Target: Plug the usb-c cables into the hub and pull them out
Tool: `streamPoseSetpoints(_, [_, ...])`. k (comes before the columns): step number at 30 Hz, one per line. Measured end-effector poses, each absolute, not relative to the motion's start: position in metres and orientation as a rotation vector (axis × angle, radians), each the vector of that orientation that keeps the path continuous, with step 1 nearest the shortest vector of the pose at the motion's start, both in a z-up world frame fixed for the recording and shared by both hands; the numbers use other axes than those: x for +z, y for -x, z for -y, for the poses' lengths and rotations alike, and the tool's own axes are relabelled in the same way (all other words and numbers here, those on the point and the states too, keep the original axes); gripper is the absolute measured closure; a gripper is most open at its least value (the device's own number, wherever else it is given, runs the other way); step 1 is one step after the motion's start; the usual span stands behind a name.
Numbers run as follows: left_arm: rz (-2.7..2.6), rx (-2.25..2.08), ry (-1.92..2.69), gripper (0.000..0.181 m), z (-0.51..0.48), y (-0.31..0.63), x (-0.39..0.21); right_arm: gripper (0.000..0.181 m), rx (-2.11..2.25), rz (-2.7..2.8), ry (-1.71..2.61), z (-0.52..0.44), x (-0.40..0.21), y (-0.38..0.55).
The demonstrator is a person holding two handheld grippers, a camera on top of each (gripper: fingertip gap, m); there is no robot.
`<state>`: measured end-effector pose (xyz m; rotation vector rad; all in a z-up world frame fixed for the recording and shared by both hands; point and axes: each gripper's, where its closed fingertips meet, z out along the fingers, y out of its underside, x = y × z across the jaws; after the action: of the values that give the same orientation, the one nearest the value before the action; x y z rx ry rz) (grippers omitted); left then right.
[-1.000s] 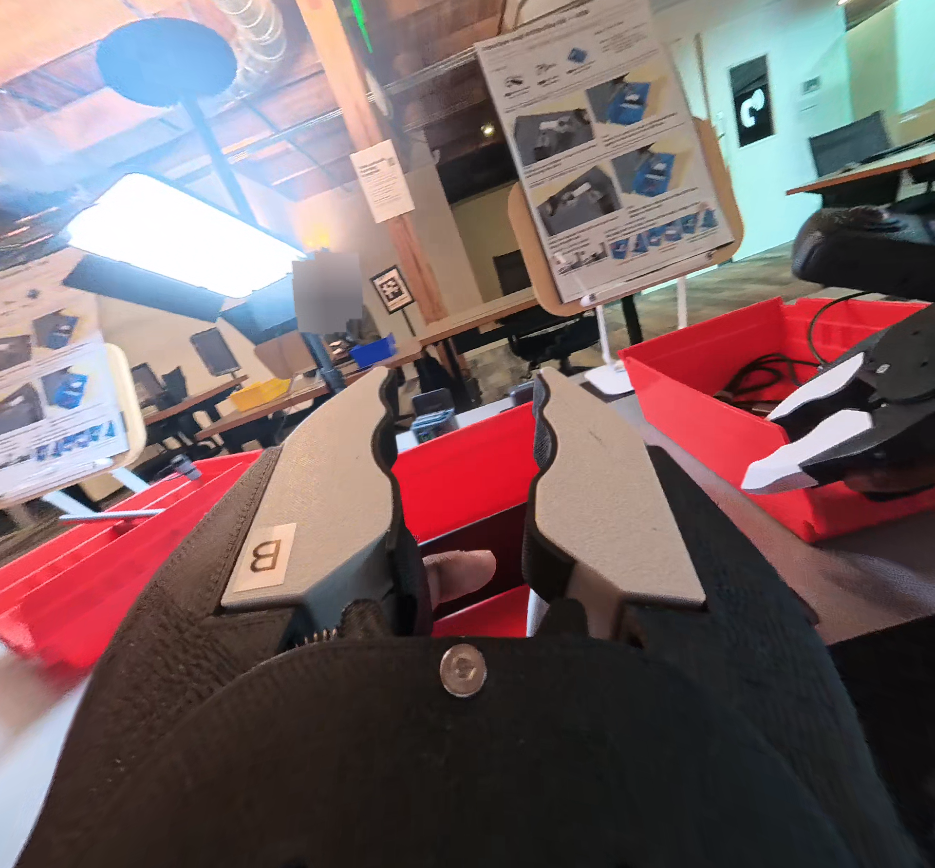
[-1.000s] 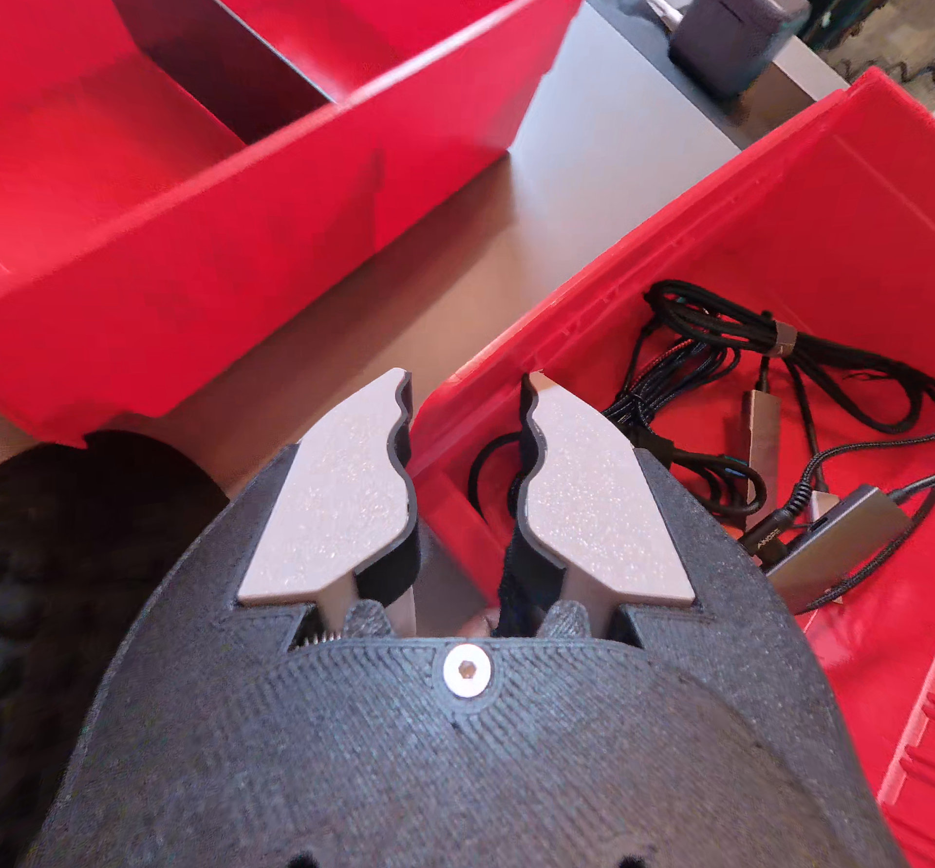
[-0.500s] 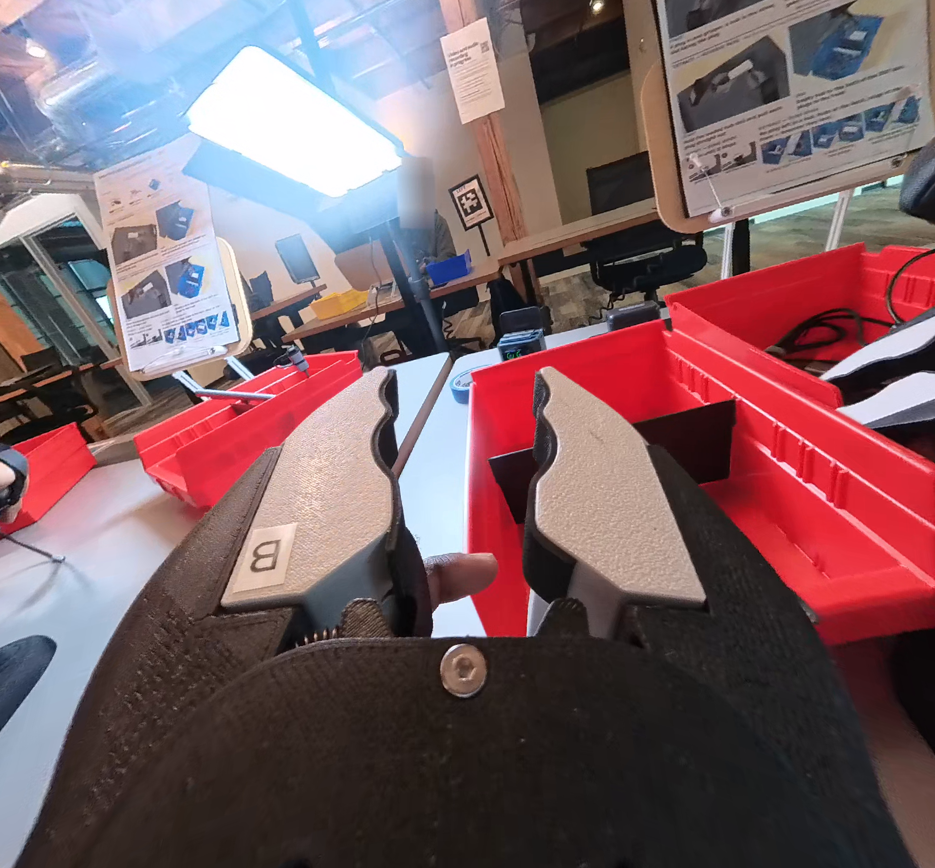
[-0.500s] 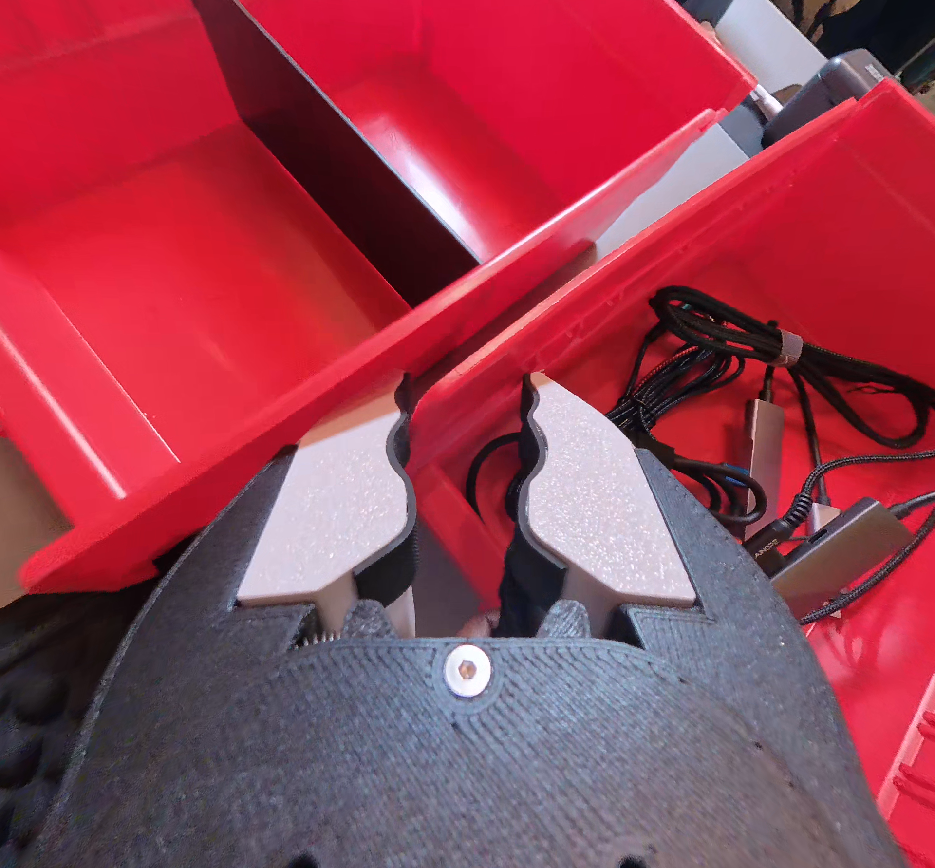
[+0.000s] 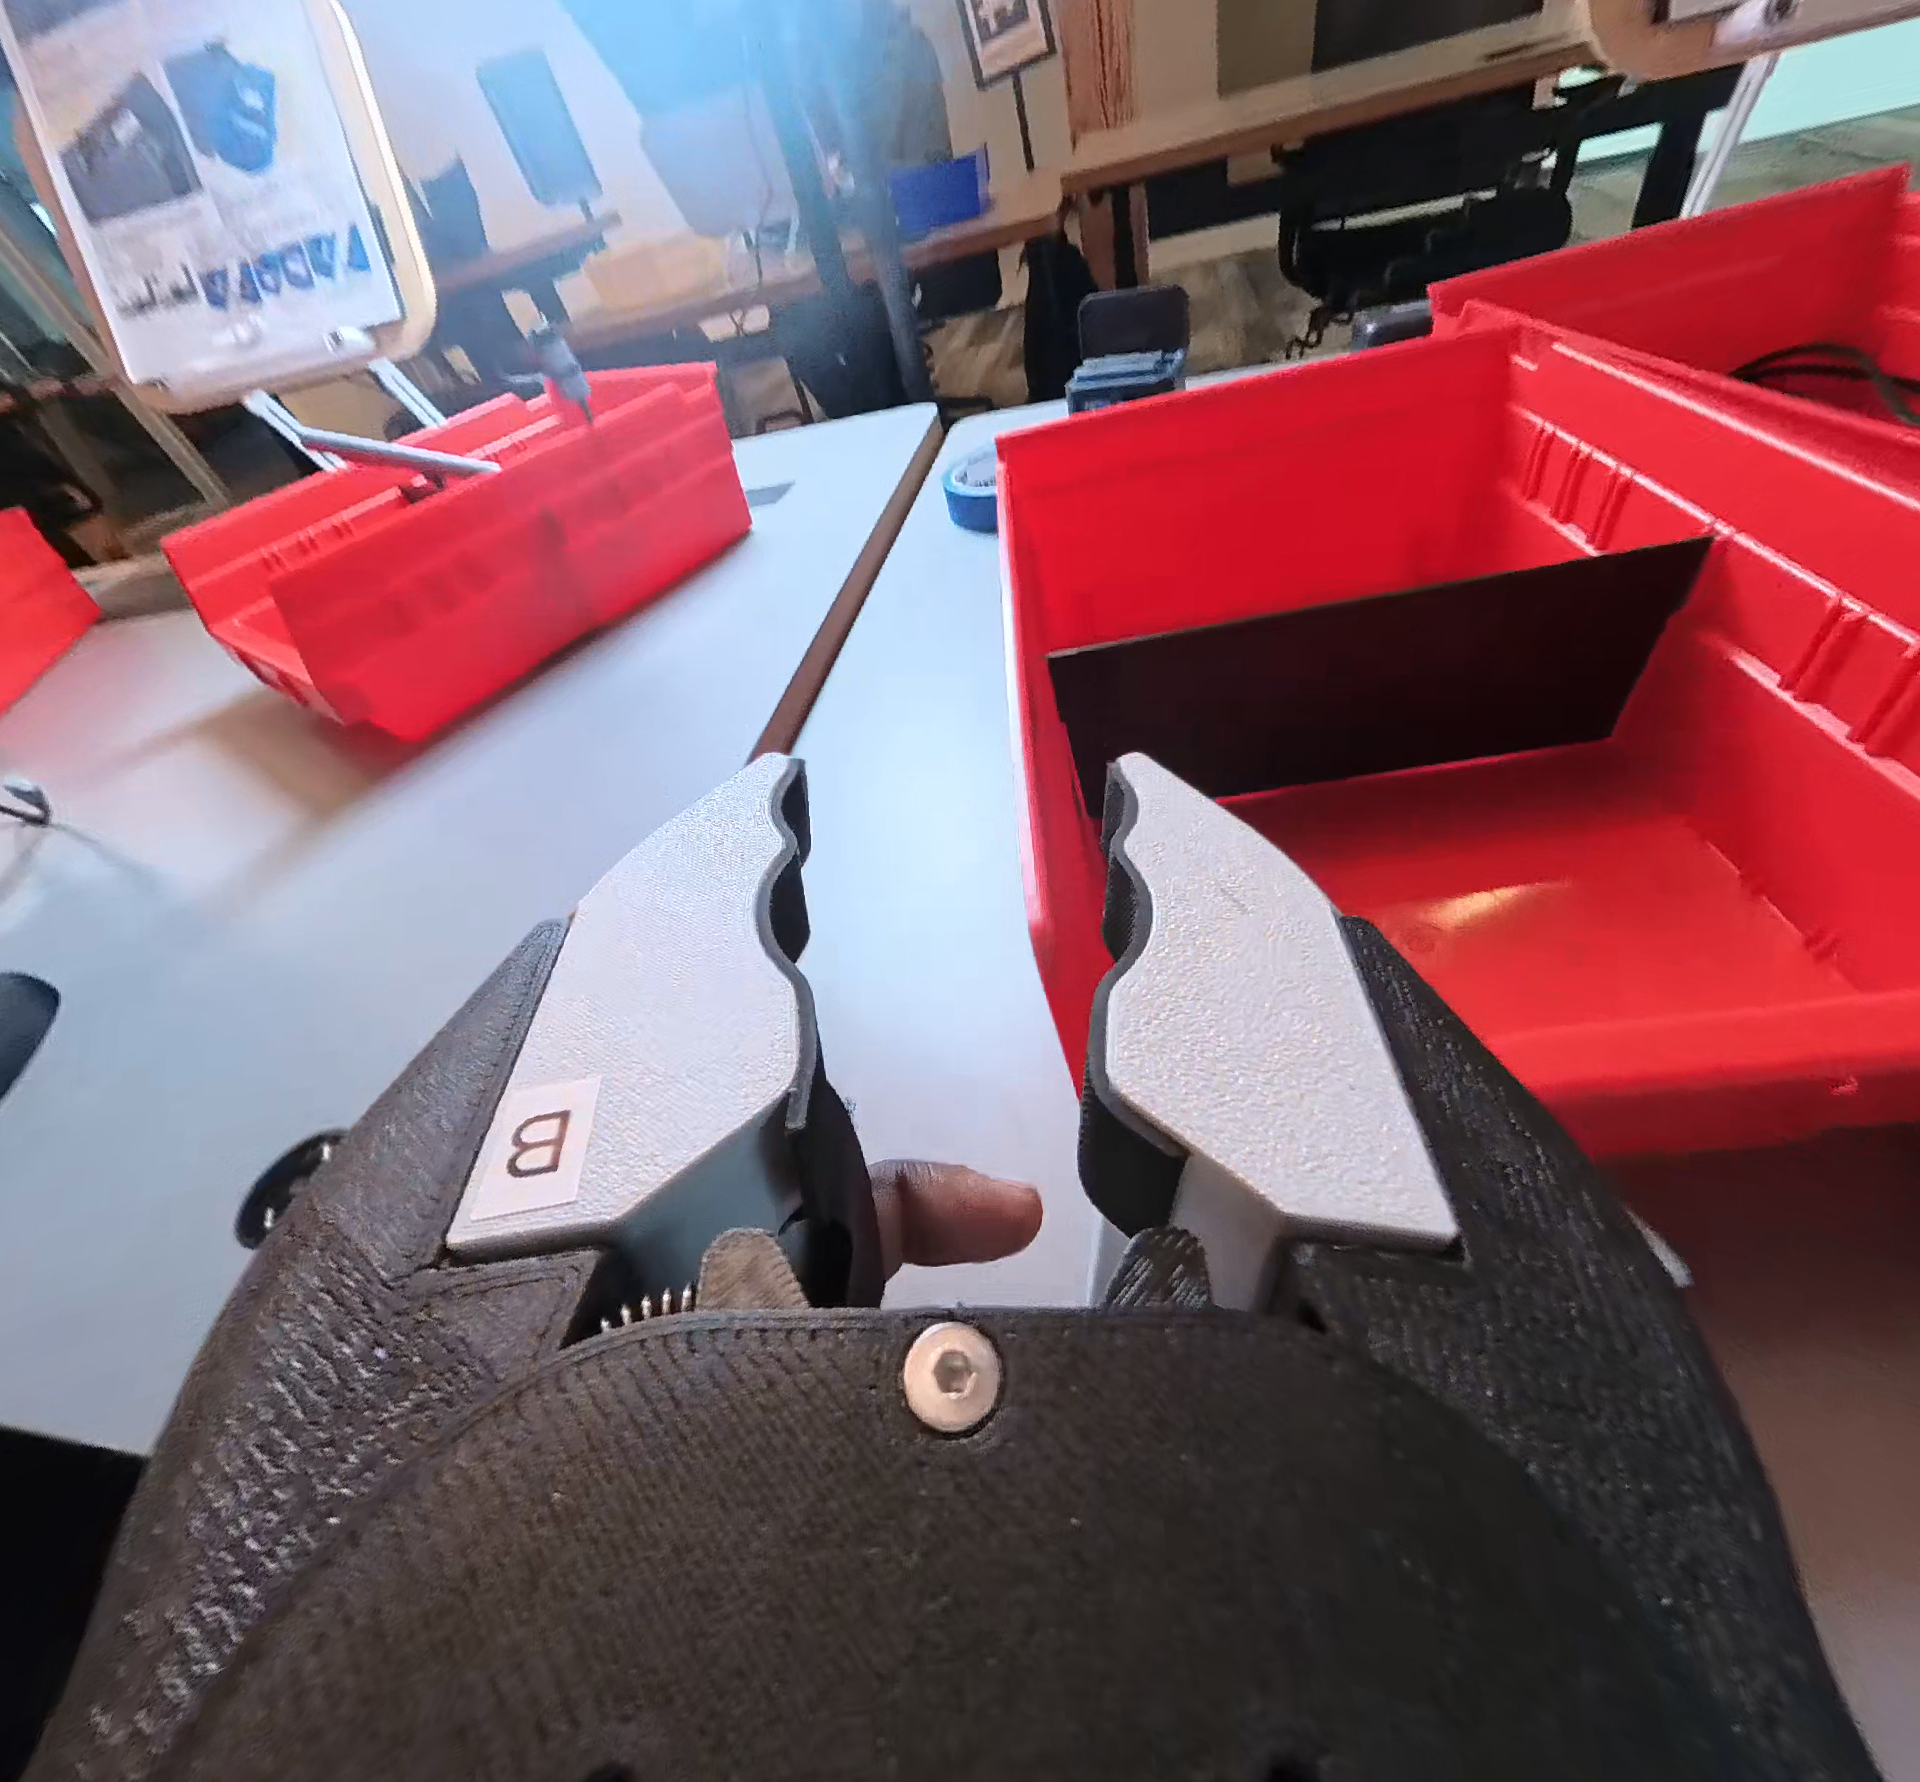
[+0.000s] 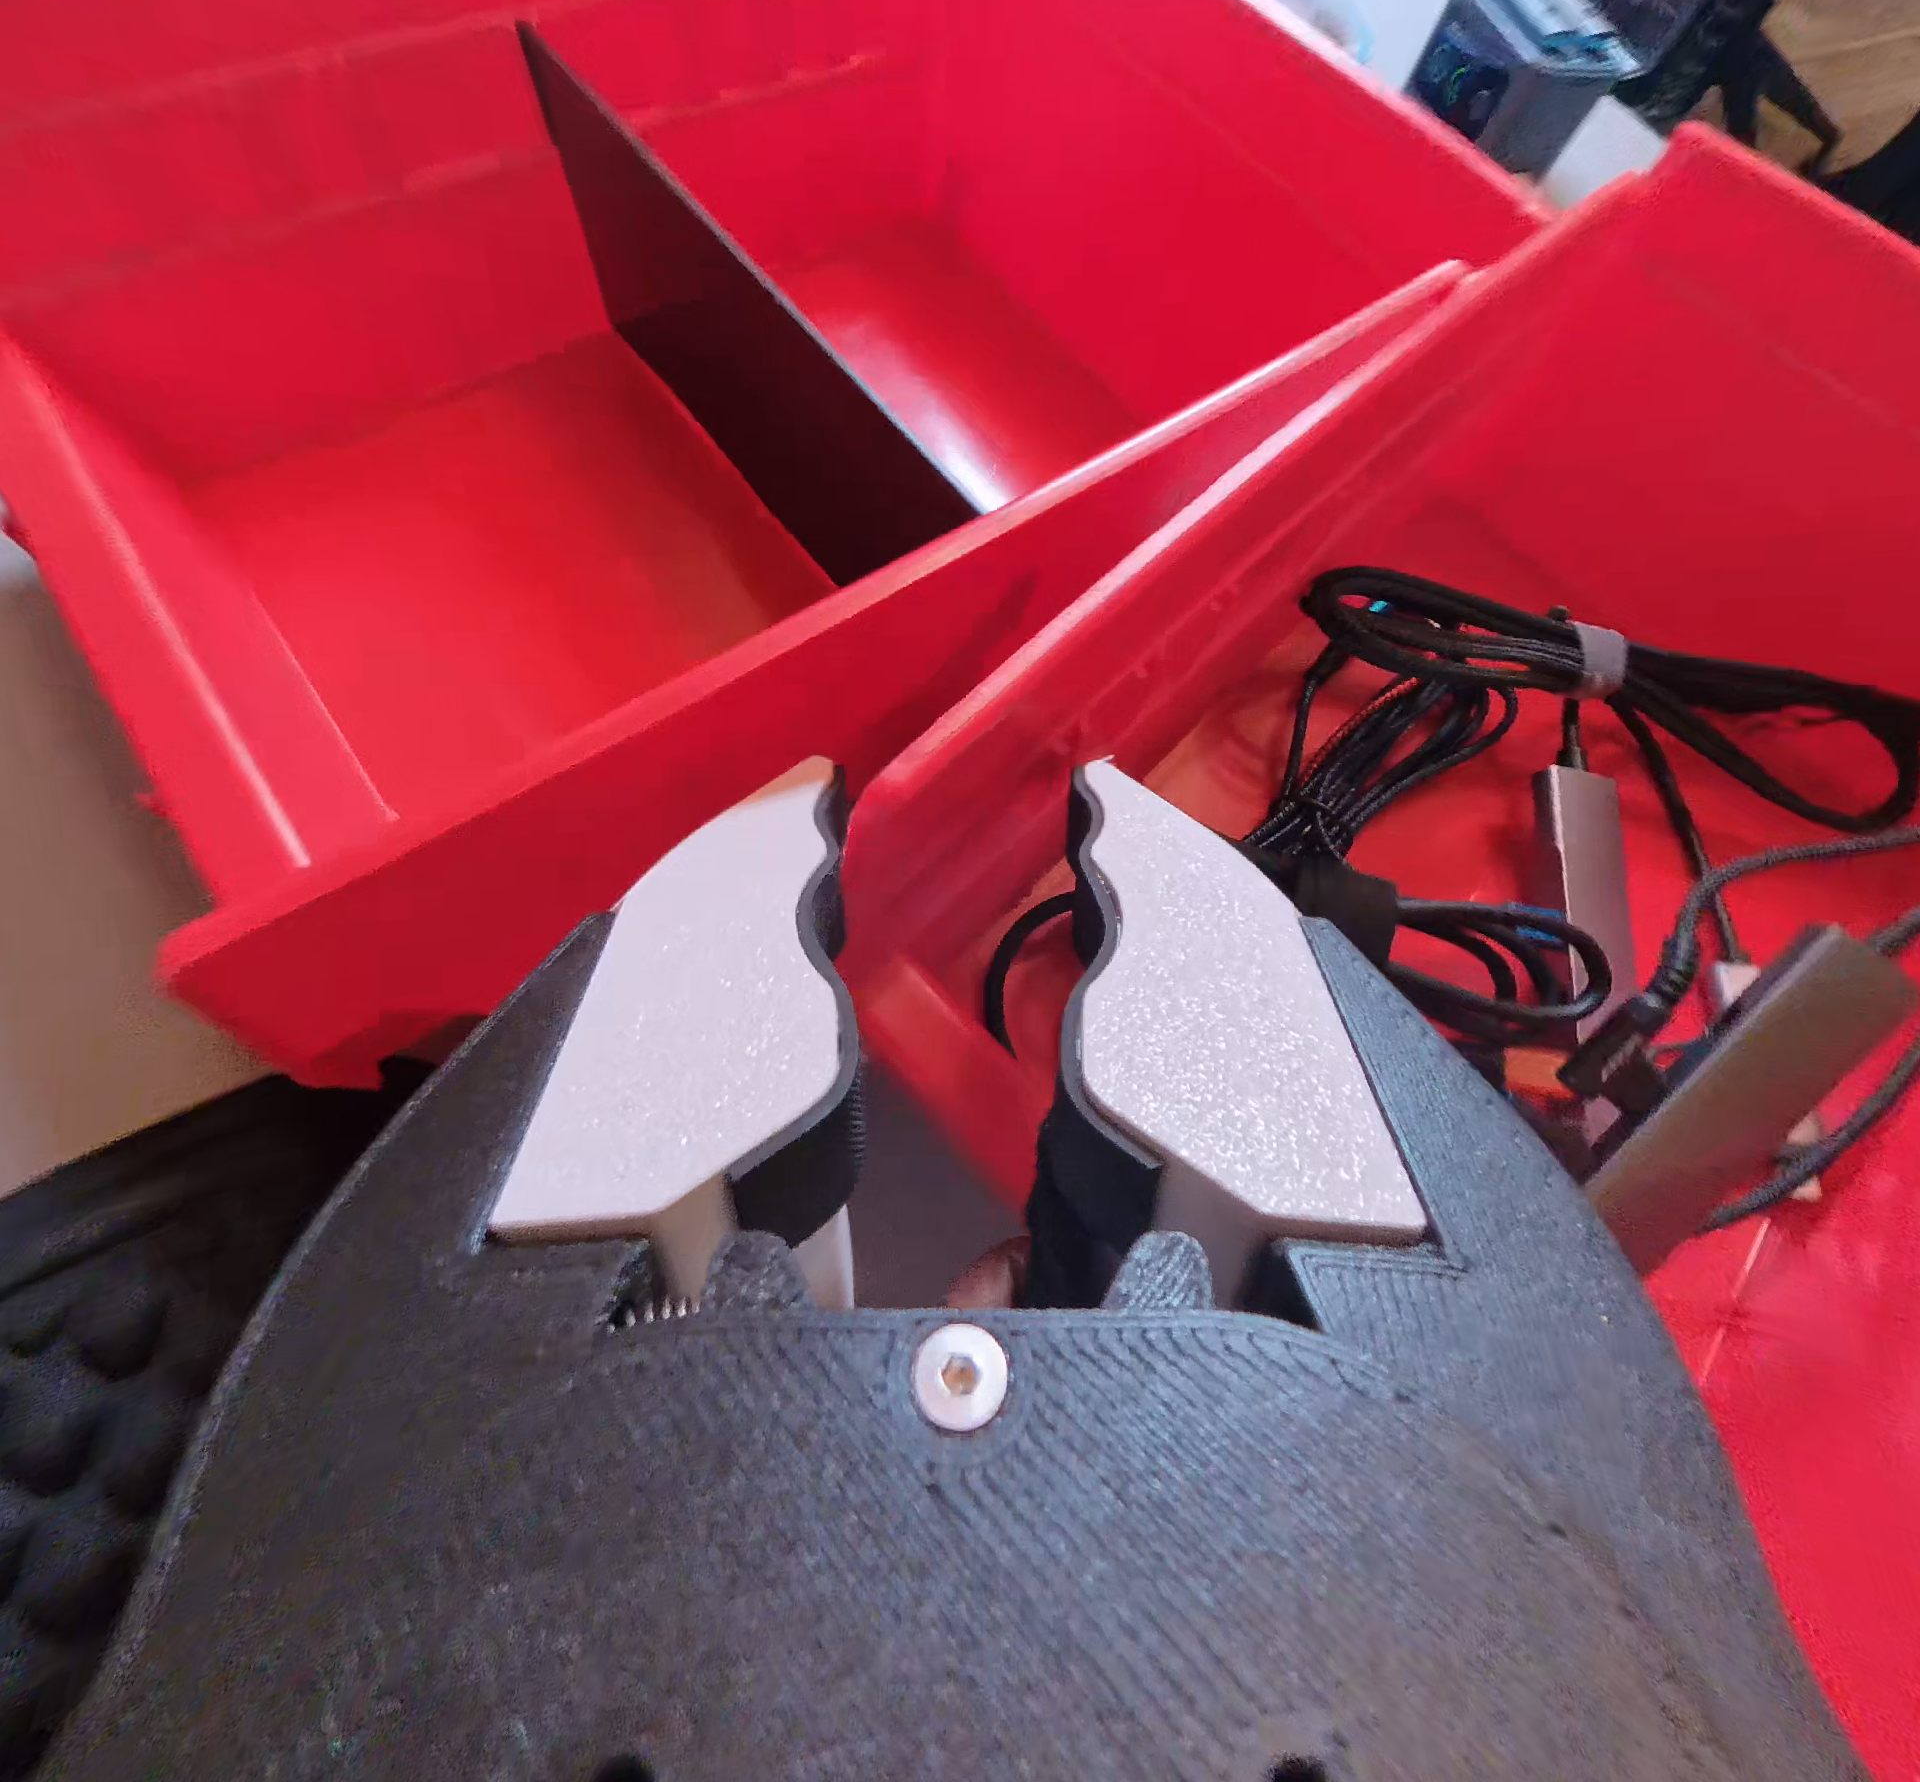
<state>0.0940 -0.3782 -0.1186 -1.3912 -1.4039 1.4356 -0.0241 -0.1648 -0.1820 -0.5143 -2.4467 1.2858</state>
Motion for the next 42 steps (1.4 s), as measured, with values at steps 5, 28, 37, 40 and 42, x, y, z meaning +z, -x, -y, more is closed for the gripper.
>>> streamPoseSetpoints(5, [1.451,1.328,1.380,0.120,0.378,-0.091,-0.133,0.120,1.888,2.169,0.715,0.147,-0.125,-0.008])
streamPoseSetpoints(28, [1.476,1.409,1.571,0.174,0.362,-0.095,-0.135,0.159,1.428,2.245,0.468,0.193,-0.160,-0.037])
streamPoseSetpoints(37, [1.119,1.783,1.242,0.175,0.303,-0.109,-0.017,0.162,1.524,1.772,0.348,0.134,-0.052,-0.038])
streamPoseSetpoints(40, [1.016,1.758,1.191,0.175,0.270,-0.097,0.004,0.162,1.501,1.663,0.370,0.095,-0.030,-0.037])
streamPoseSetpoints(42, [0.964,1.703,1.174,0.175,0.244,-0.083,0.012,0.162,1.473,1.622,0.406,0.067,-0.022,-0.033])
